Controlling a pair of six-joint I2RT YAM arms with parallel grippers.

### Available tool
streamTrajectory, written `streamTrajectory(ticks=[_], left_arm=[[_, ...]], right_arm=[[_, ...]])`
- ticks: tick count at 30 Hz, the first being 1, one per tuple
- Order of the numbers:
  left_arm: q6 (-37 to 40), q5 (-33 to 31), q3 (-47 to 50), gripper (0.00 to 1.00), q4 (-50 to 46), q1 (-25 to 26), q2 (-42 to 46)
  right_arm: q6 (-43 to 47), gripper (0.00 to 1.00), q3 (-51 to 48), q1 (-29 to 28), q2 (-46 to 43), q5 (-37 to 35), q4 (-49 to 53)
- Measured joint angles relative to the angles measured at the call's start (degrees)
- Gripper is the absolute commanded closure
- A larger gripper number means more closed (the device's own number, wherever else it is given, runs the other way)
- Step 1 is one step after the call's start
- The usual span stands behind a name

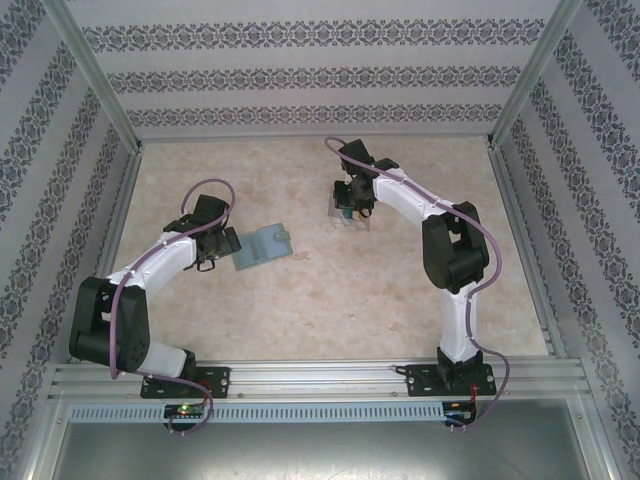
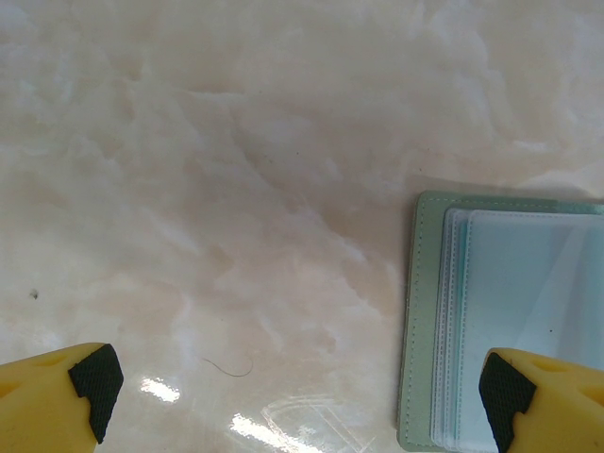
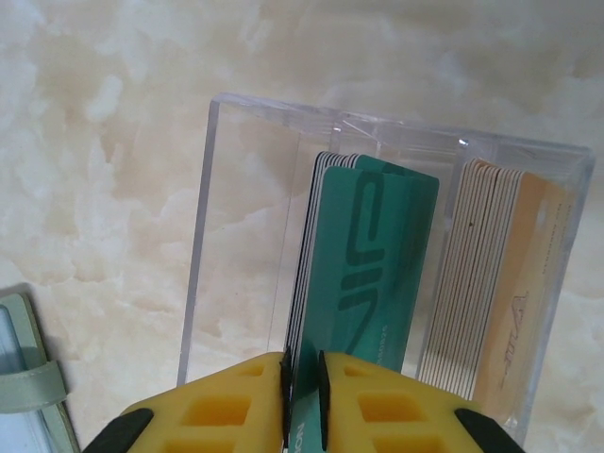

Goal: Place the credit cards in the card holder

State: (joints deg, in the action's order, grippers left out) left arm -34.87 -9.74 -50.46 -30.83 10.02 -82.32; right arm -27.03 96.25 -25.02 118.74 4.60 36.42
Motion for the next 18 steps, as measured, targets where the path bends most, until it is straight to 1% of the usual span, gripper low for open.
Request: streamTrajectory(ticks=[11,18], left_arm=[[0.0,0.0,0.0,0.01,0.0,0.0,0.0],[0.0,0.0,0.0,0.01,0.0,0.0,0.0]], right_arm=[[0.2,0.93,0.0,0.0,-0.5,0.0,0.0],[0.4,0.94,0.0,0.0,-1.2,-0.2,0.0]])
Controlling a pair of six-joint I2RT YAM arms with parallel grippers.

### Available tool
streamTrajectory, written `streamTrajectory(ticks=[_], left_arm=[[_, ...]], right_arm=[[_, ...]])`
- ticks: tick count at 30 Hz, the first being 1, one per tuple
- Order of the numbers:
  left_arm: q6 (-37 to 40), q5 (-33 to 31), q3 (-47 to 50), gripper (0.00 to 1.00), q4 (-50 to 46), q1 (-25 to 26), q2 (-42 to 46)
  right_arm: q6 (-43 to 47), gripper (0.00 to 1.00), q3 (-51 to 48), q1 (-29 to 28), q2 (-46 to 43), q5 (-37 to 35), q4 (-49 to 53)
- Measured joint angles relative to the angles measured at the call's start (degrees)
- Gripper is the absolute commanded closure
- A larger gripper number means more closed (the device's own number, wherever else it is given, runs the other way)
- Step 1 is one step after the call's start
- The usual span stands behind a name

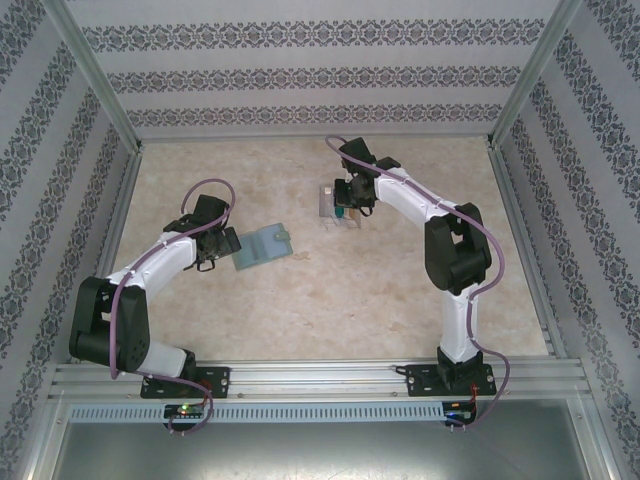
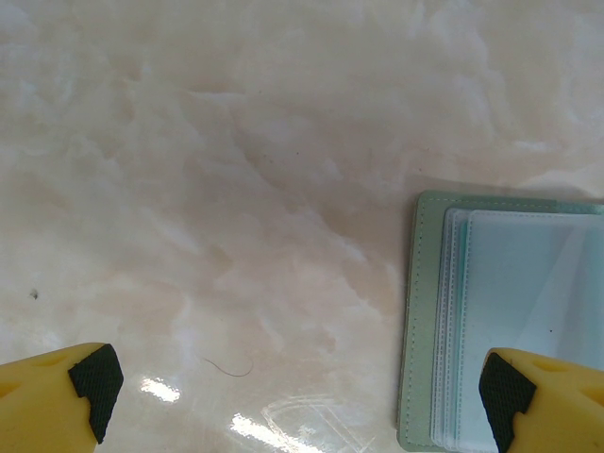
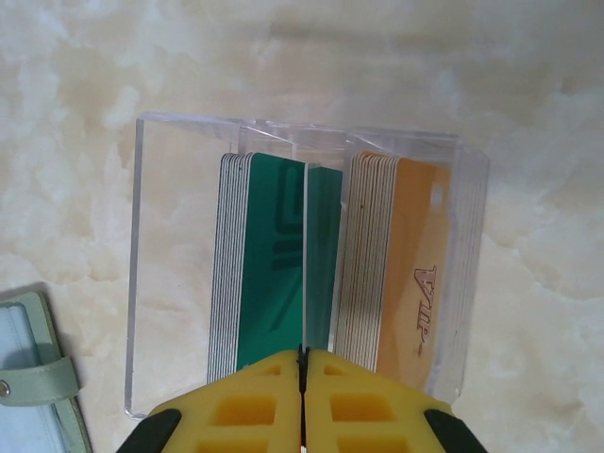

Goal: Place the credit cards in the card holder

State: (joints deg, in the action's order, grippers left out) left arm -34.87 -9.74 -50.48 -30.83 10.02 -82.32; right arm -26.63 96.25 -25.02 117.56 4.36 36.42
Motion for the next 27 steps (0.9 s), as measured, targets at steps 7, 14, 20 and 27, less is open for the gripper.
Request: streamTrajectory(ticks=[7,14,20,27], left_arm=[[0.0,0.2,0.0,0.01,0.0,0.0,0.0],[0.2,3.7,-1.9,0.01,-0.1,0.0,1.3],[0.2,5.7,-4.5,0.01,-0.1,0.0,3.3],[-0.1,5.7,-4.5,0.01,-0.2,-0.3,3.3]], right_arm=[[0.2,0.96,0.0,0.0,-0.9,-0.5,0.2],[3.6,1.00,-2.7,0.4,-7.6,-2.2,0.8],[8.7,1.00,-8.6,-0.3,-16.7,0.9,-2.2],[5.5,1.00,-8.7,-5.2,-15.0,17.5,-12.5]])
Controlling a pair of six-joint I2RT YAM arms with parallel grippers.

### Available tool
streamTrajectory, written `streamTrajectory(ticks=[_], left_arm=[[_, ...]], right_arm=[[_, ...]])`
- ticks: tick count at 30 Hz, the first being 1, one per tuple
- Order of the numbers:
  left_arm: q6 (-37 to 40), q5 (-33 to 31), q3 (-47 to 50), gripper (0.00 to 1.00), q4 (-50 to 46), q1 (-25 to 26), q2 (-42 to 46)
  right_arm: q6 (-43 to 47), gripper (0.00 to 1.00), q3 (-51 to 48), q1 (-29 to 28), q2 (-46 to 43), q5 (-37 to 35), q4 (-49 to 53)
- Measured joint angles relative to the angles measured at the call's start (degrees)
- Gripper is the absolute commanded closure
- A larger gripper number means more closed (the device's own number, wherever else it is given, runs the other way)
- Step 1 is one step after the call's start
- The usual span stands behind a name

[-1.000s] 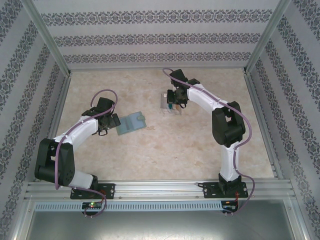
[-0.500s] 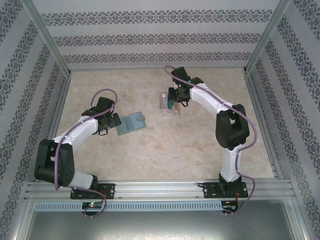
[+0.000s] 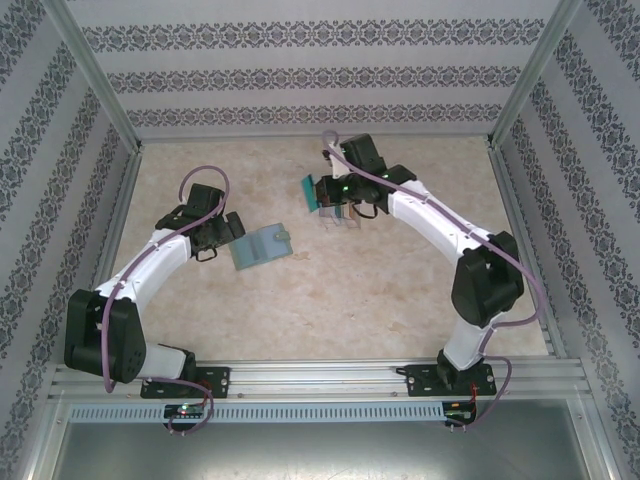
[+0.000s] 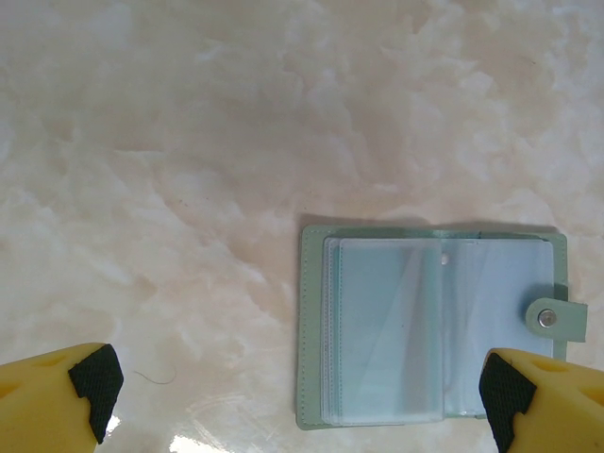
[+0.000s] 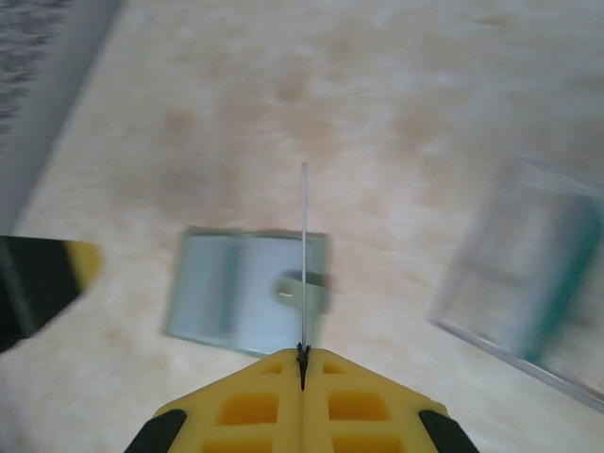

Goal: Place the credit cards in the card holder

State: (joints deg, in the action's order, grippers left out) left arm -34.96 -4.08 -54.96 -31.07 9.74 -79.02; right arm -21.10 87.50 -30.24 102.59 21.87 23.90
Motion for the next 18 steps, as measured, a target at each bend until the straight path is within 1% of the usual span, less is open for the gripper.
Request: streamTrajectory(ticks=[3,6,9,12,18], left_arm=[[0.0,0.1,0.4,0.01,0.0,-0.7,-0.1],[0.0,0.7,1.0,0.01,0.0,-1.4,-1.0],[0.0,0.9,1.8,0.01,0.0,-2.0,-2.2],[0.0,1.2,2.4,0.01,0.0,-2.7,-3.8],[0.0,2.4,2.5,0.01,0.0,-3.1,-9.2]], right_arm=[[-3.8,1.00,0.4,-1.3,5.3,7.1,-5.5],[-7.1,1.00,1.7,-2.8,12.6,11.6,-8.5],[-9.1,1.00,3.5,-4.2,18.6,13.9,-9.2],[-10.1,1.00,5.0,-5.7,22.4,15.0,-9.4],[-10.5,1.00,8.5,-6.6,25.4,16.2,-9.7]])
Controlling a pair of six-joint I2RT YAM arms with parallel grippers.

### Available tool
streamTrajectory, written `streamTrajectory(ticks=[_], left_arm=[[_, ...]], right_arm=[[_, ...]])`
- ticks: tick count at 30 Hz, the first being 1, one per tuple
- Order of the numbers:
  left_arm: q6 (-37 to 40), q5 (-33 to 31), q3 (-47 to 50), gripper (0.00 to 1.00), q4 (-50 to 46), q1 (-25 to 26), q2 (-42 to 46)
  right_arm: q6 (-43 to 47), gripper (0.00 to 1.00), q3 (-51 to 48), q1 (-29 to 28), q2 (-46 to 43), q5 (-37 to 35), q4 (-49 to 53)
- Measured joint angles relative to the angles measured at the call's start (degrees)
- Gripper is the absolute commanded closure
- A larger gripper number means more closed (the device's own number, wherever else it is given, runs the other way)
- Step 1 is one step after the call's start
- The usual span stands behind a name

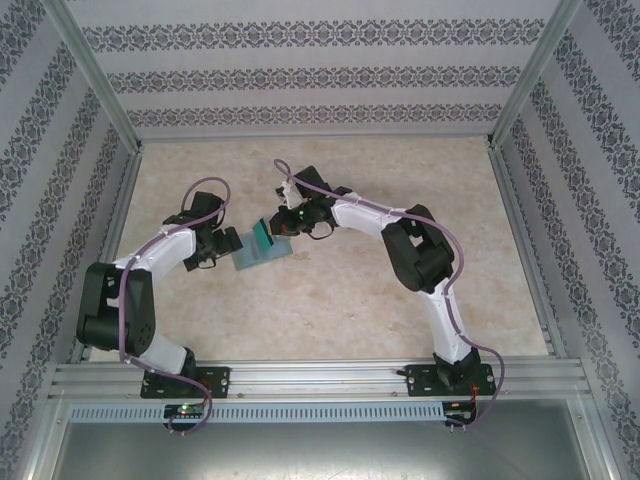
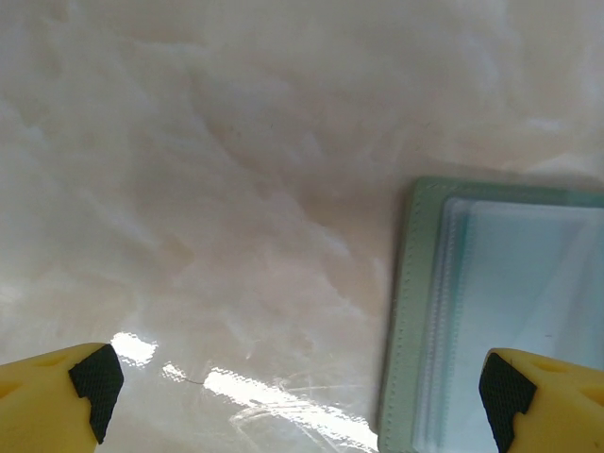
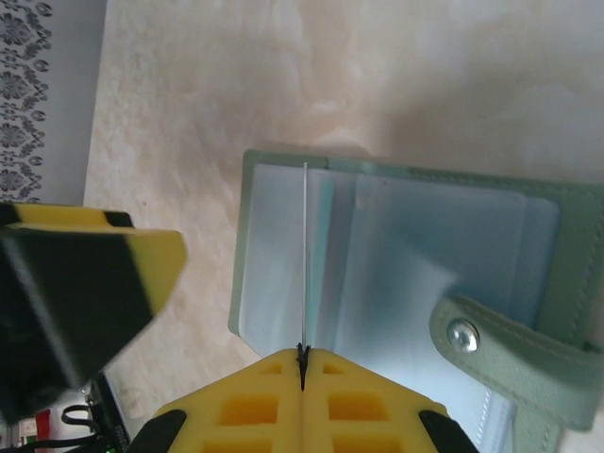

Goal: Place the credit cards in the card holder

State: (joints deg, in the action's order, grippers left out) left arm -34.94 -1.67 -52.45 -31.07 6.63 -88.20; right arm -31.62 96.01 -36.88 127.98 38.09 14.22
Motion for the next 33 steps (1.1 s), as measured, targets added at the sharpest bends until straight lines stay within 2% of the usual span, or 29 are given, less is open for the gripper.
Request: streamTrajectory(ticks=[18,30,33], left_arm=[[-0.3,0.2,0.2,0.01,0.3,0.0,-2.7],[-1.2,1.4,0.4,0.00,1.2,0.0,-3.3],[-1.5,1.8,1.0,0.04,2.3,0.0,-3.3]], right_arm=[[-0.3,1.00,-0.2,0.0,1.8,1.2,-0.8],[-3.7,1.00,-0.9,-1.2,2.4,2.4,-3.5],[-4.9,1.00,-1.2,-1.8,2.4,3.0,-4.9]])
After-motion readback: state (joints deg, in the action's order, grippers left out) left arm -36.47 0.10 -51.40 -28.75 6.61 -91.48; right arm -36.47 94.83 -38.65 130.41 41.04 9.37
